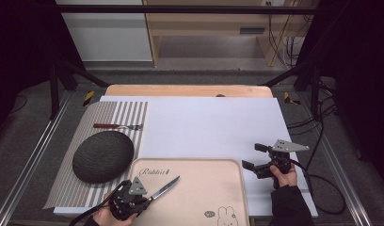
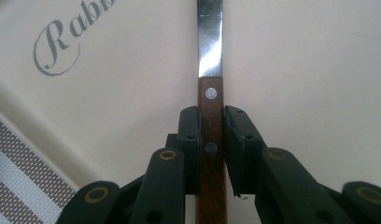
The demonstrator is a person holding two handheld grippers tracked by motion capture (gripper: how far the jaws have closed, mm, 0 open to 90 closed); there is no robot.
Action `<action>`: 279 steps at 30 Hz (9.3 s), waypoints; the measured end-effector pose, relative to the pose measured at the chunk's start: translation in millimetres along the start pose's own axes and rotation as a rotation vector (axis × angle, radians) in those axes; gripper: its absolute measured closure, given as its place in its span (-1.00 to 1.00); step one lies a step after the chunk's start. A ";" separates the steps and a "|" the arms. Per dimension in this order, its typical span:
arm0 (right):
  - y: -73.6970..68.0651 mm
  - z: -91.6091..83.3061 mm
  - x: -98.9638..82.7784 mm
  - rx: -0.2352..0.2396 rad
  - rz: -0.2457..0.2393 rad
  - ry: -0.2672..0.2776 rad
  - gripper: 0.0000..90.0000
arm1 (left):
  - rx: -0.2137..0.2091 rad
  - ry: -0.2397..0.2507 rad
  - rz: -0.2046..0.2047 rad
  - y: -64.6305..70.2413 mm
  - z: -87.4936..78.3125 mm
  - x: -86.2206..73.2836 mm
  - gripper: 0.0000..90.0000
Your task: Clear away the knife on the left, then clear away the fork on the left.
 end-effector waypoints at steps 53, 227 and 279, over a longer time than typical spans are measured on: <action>0.2 -0.4 0.4 0.000 0.002 0.002 -0.99 | -0.098 0.157 0.065 3.9 12.1 48.4 1.00; 1.0 2.0 -1.7 -0.007 0.004 -0.012 -0.99 | 0.111 0.266 0.123 -96.4 -58.5 9.5 -1.00; 2.4 2.5 -4.0 -0.007 0.007 -0.017 -0.99 | 0.365 0.071 0.429 -214.8 -78.0 42.6 -0.97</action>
Point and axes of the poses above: each handheld gripper's, and its own axes: z roughly forward along the jaws, x roughly out of its top, y roughly to its right, the point moved 3 cm from there along z, roughly forward along the jaws, and after that the axes turned 2 degrees about -y, right-handed, at the moved point
